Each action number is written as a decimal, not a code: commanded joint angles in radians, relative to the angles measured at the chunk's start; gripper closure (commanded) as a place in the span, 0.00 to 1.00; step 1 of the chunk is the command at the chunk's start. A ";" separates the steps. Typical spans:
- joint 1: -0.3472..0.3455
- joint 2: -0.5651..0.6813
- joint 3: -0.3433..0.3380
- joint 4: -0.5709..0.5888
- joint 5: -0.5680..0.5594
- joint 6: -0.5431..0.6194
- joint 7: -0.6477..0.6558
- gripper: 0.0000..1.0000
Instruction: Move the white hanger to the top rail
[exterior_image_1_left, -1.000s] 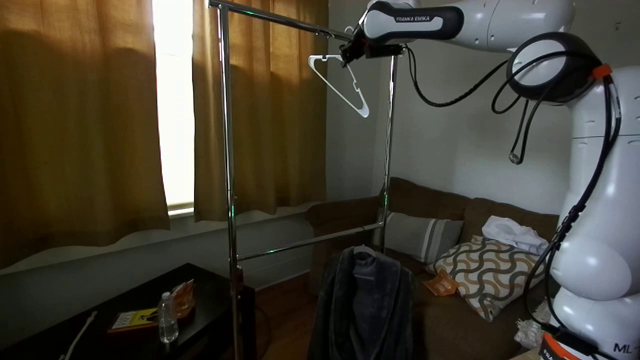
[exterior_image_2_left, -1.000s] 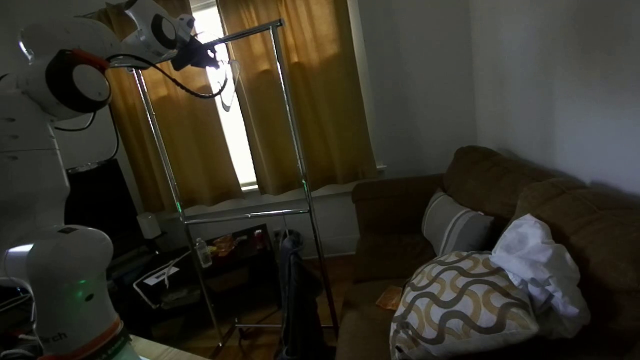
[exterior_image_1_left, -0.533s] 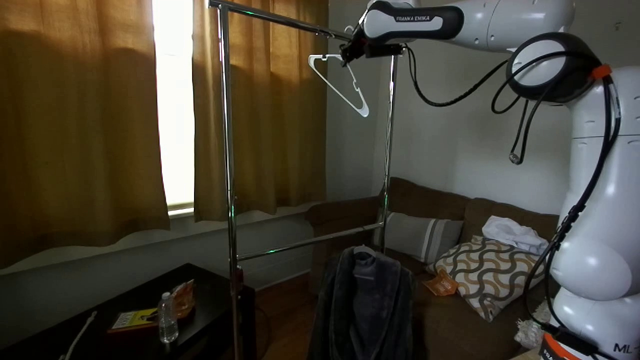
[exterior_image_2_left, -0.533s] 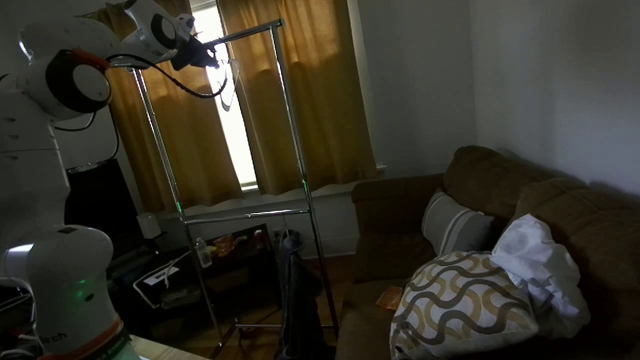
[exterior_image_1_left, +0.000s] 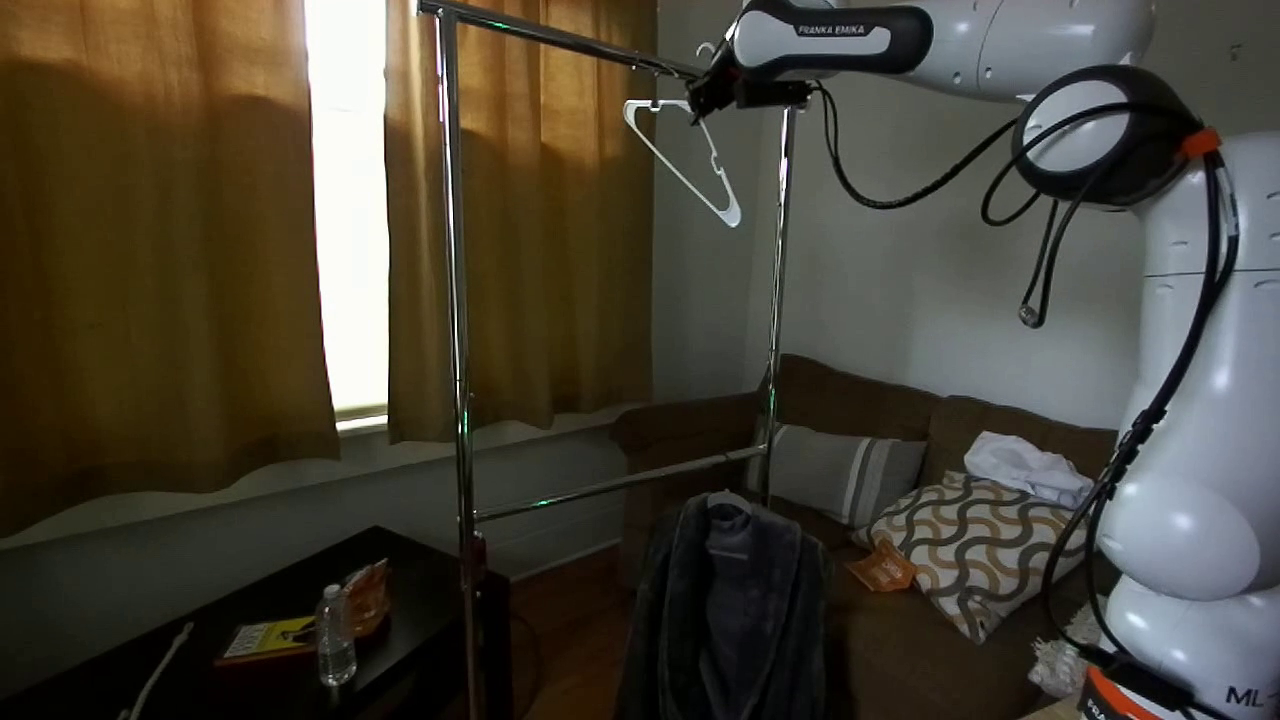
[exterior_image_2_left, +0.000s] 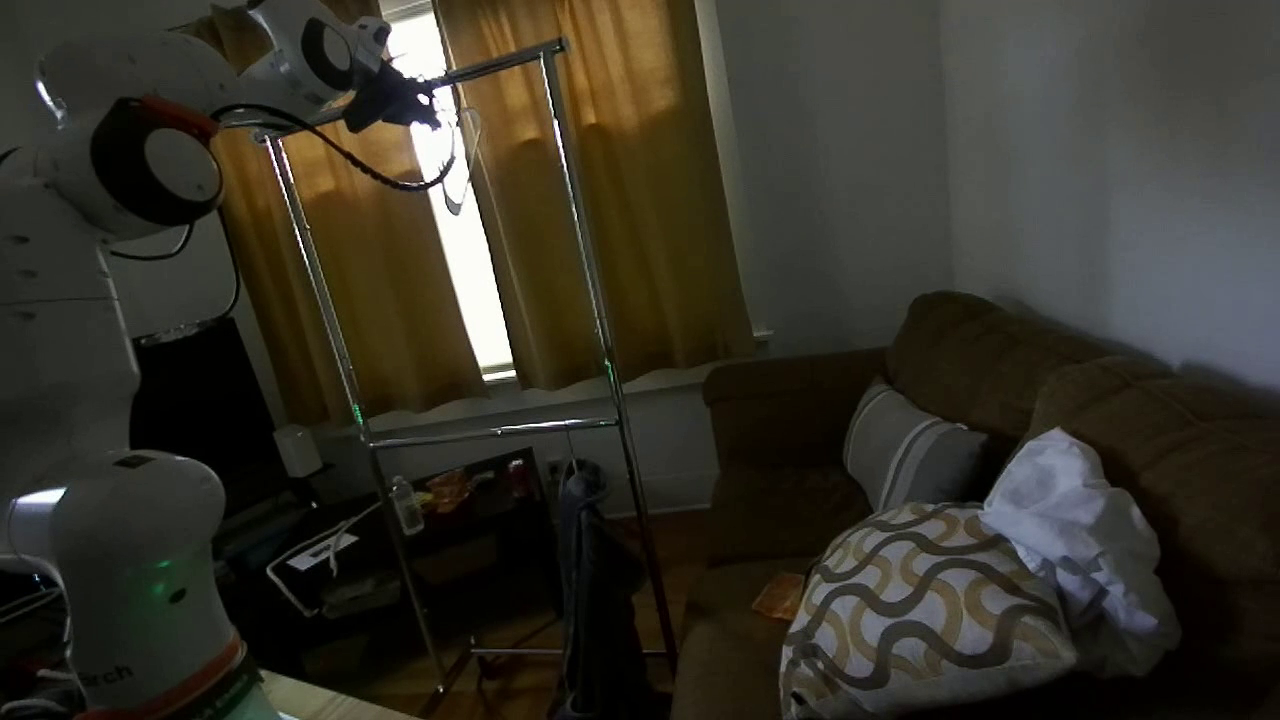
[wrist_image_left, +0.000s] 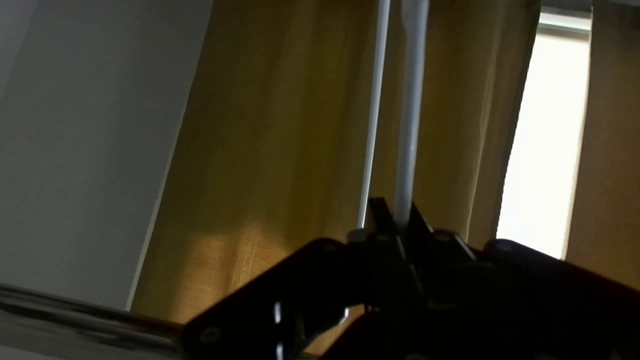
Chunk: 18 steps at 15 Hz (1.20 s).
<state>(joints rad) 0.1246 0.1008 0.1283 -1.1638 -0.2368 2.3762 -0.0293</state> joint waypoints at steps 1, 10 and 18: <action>-0.018 0.027 -0.001 0.063 0.059 -0.010 -0.040 0.98; -0.040 0.177 0.010 0.248 0.187 -0.055 -0.129 0.98; -0.032 0.316 0.019 0.453 0.191 -0.132 -0.154 0.98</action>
<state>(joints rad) 0.0939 0.3524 0.1336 -0.8177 -0.0696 2.3053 -0.1544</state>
